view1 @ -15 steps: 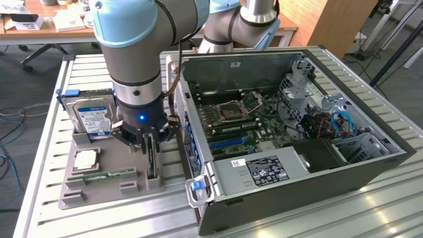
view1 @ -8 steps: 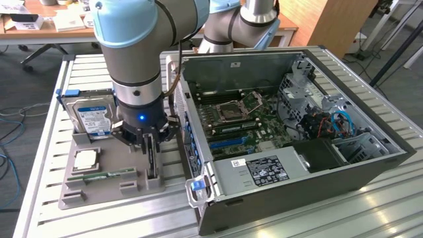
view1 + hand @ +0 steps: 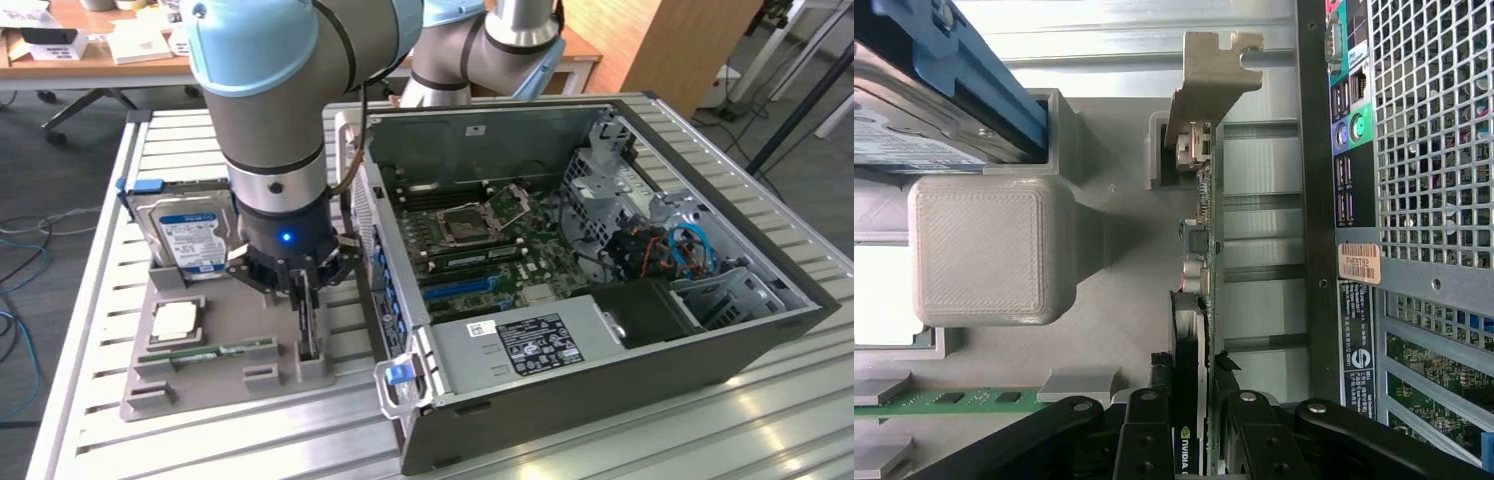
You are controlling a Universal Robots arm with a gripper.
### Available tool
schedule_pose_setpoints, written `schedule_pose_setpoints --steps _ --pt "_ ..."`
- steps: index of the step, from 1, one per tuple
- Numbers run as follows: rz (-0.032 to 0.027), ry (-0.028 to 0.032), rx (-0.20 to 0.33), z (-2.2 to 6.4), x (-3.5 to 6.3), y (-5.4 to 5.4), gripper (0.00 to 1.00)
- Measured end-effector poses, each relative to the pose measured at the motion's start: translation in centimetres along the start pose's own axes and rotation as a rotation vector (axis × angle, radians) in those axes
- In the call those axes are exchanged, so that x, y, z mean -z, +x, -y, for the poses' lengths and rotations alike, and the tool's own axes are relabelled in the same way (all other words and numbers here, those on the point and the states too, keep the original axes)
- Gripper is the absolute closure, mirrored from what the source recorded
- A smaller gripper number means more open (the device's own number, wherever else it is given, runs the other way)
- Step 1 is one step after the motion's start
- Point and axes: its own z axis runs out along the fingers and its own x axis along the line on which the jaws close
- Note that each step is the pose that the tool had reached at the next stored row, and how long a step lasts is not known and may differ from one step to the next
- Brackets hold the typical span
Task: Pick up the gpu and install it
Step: 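Pick up the gpu and move the gpu toward the slot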
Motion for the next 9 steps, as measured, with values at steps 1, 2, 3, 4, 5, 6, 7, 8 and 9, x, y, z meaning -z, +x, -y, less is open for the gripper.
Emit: schedule_pose_setpoints --steps 1,2,3,4,5,6,7,8,9 --pt "0.0 0.0001 0.0 0.0 0.0 0.0 0.74" --pt "0.0 0.0 0.0 0.0 0.0 0.0 0.74" --pt "0.0 0.0 0.0 0.0 0.0 0.0 0.74" --pt "0.0 0.0 0.0 0.0 0.0 0.0 0.74" --pt "0.0 0.0 0.0 0.0 0.0 0.0 0.74" --pt "0.0 0.0 0.0 0.0 0.0 0.0 0.74" --pt "0.0 0.0 0.0 0.0 0.0 0.0 0.74" --pt "0.0 0.0 0.0 0.0 0.0 0.0 0.74" --pt "0.0 0.0 0.001 0.0 0.0 0.0 0.74"
